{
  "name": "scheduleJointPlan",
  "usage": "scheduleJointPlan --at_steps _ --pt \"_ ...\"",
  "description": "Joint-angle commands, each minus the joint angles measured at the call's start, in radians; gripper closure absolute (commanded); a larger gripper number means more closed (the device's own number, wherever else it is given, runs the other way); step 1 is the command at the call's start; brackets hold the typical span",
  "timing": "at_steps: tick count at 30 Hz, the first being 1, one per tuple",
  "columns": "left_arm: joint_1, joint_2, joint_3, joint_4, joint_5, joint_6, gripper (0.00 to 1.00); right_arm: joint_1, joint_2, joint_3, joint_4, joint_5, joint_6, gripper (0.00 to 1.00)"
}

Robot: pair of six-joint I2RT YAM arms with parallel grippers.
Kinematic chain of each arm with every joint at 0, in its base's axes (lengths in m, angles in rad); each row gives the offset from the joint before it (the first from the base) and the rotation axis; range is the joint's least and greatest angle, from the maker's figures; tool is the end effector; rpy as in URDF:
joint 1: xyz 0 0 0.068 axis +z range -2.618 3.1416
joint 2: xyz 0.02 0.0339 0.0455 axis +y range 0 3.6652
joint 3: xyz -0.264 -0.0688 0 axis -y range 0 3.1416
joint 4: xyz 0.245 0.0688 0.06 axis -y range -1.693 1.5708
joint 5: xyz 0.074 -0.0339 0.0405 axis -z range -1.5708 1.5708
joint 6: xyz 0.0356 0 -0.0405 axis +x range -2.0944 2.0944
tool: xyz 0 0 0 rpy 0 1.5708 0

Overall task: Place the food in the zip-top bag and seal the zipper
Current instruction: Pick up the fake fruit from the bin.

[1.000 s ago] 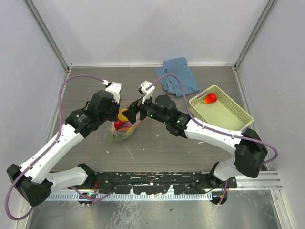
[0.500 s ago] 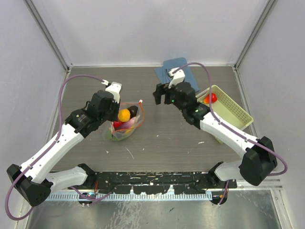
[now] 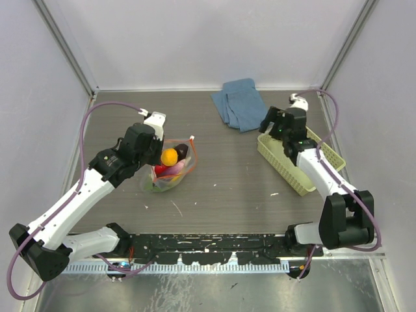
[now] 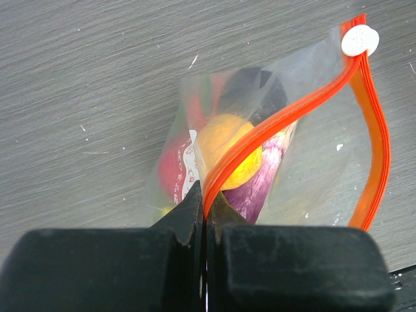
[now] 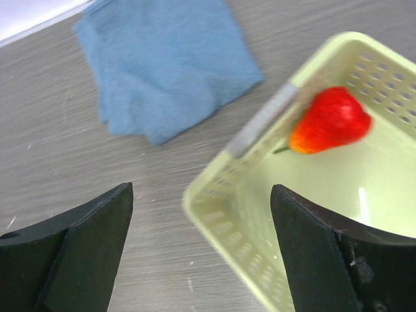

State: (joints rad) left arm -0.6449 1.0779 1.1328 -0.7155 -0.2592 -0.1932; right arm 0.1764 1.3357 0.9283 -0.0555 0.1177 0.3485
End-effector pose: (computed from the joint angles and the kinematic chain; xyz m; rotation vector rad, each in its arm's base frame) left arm 0.1829 -0.1262 0.3529 0.3570 2.1823 -0.1767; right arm 0.3011 0.0494 0.2794 0.2488 2.0214 0.2108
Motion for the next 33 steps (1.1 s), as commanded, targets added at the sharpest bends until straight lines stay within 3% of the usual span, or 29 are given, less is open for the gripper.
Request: scheduleJointPlan --at_steps 1,5,14,19,33 --pt "0.004 -0.019 0.029 0.051 -0.015 0.005 1.00 -0.147 0.017 -0.032 0.064 -0.095 0.118 0.10" --pt "0.004 -0.021 0.028 0.050 -0.013 0.005 1.00 -0.253 0.057 -0.067 0.129 -0.140 0.208 0.12" --pt "0.004 -0.016 0.028 0.051 -0.011 0.006 1.00 -0.356 0.211 -0.103 0.288 -0.128 0.320 0.17" --pt "0.004 -0.013 0.028 0.051 -0.011 0.006 1.00 -0.371 0.291 -0.093 0.354 -0.118 0.346 0.20" --pt "0.004 -0.009 0.026 0.052 -0.014 0.007 1.00 -0.405 0.536 -0.026 0.481 -0.268 0.432 0.23"
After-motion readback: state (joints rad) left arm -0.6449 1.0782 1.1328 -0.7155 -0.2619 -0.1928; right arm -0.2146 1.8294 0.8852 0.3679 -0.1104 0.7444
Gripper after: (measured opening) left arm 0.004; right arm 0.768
